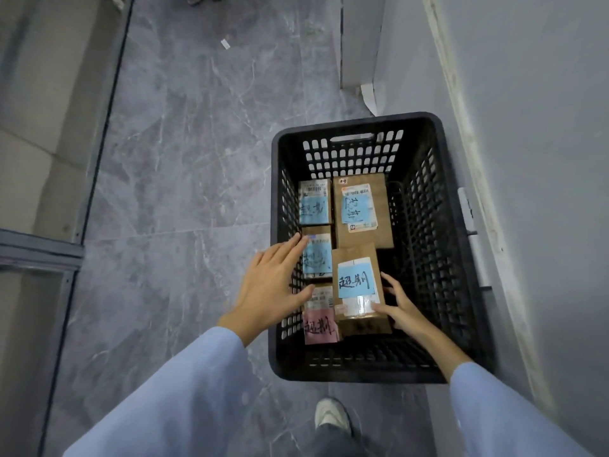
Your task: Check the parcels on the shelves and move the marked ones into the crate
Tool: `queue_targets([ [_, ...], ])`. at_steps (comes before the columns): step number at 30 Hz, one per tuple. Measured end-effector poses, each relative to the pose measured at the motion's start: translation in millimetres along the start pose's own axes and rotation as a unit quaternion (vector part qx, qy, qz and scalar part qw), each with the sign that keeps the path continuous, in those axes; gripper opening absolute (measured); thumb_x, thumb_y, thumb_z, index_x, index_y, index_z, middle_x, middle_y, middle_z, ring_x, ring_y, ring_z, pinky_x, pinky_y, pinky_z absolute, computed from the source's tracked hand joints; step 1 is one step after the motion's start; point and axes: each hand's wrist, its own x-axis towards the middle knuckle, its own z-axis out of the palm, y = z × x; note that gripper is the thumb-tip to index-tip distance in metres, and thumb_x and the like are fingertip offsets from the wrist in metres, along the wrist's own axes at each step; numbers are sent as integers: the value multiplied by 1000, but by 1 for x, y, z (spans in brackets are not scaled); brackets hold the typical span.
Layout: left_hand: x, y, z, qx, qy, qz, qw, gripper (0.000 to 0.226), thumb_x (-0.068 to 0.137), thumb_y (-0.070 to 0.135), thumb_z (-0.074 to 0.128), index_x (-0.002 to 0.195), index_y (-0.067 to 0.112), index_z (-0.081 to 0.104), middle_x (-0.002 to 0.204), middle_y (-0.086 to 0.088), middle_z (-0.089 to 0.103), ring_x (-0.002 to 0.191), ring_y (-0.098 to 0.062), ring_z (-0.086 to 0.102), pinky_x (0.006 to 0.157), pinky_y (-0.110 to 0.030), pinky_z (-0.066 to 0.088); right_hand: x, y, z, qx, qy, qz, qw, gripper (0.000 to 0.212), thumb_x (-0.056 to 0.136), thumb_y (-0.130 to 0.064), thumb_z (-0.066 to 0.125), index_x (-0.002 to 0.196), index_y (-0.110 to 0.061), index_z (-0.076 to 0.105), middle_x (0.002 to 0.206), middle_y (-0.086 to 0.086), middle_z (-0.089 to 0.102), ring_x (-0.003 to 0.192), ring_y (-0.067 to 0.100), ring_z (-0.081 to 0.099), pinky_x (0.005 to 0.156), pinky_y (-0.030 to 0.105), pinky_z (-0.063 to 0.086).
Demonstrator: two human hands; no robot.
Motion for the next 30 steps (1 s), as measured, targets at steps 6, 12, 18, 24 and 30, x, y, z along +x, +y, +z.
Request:
queue_targets([
  [6,5,-9,3,5,0,-7,1000,88,78,67,34,156,32,12,162,11,17,146,-14,21,117,-35,21,21,13,6,-57,10,44,997,95,86,-7,71,153,-43,14,158,4,28,136,28,42,105,55,44],
  [12,4,-12,-5,6,-7,-8,1000,86,81,60,43,156,30,13,162,9,18,146,-15,21,116,-34,20,19,12,10,-110,11,59,992,85,89,-6,68,155,-24,19,152,7,40,132,27,46,105,39,41],
  [18,-5,-14,-27,6,7,-23,1000,92,75,69,25,156,28,15,162,8,18,145,-16,23,114,-33,21,2,-22,11,-254,76,-22,964,73,92,-29,67,153,-28,28,153,6,38,135,27,42,104,41,42],
  [24,-29,-21,-70,10,36,-42,998,79,92,55,51,156,27,15,162,7,17,147,-18,20,116,-33,16,-23,-92,22,-452,94,-82,883,81,94,-59,49,158,-24,12,163,0,18,148,24,19,114,40,31],
  [30,-77,-45,-131,19,84,-99,991,78,93,59,47,156,27,15,162,6,18,146,-18,21,116,-36,19,-67,-178,60,-510,95,-172,837,83,93,-68,42,158,-30,8,164,-1,14,150,22,15,117,42,28],
])
